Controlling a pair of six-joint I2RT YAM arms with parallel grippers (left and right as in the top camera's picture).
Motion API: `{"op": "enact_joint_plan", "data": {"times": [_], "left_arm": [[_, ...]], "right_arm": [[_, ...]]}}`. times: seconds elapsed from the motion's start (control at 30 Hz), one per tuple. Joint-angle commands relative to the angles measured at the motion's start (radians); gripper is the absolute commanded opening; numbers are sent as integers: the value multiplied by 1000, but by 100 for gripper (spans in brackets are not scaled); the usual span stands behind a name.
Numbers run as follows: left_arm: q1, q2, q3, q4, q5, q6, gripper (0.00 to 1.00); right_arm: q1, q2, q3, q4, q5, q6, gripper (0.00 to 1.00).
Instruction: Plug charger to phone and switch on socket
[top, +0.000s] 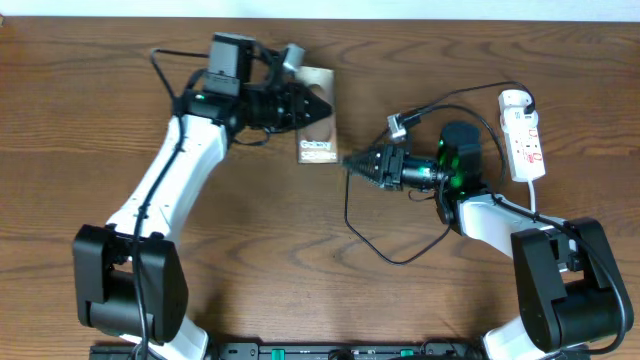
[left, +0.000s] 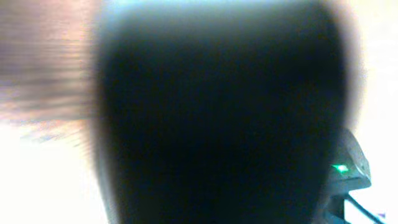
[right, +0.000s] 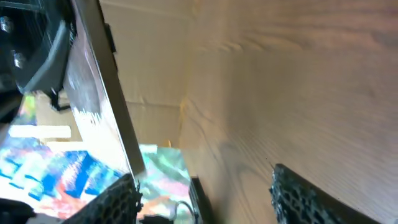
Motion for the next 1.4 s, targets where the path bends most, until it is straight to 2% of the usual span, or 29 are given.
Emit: {"op": "enact_joint_plan", "data": {"times": [0.0,0.2,0.4,0.53,0.6,0.67,0.7,0.93,1.03,1.2,1.37], "left_arm": [[31,-24,22,-48,6,-30,7],[34,-24,22,-101,6,-26,7],[33,-24,21,-130,-29,-23,7],[33,-24,21,-193,-84,17,8],[33,-24,21,-202,-90,19,8],[33,-24,21,-201,-91,19,7],[33,-24,21,-201,-91,19,7],[33,-24,21,-205,-148,39,8],[33,-24,21,-206,-157,46,7],[33,-24,21,-206,-157,45,8],[33,-24,21,-206,-157,45,7]], "right_arm": [[-13,2,8,-32,-8,-77,66],[-20,-6,46,-172,47,-106,66],[-42,-97,237,-894,510,-488,66],[-42,-182,494,-1341,781,-665,72],[-42,-205,630,-1560,940,-698,78],[-43,-212,688,-1686,1027,-699,91],[-45,-214,696,-1722,1047,-699,99],[-95,-204,626,-1829,1052,-716,99],[-180,-204,535,-1825,1053,-687,94],[-305,-204,463,-1779,983,-674,95],[-344,-204,409,-1683,985,-724,86]]}}
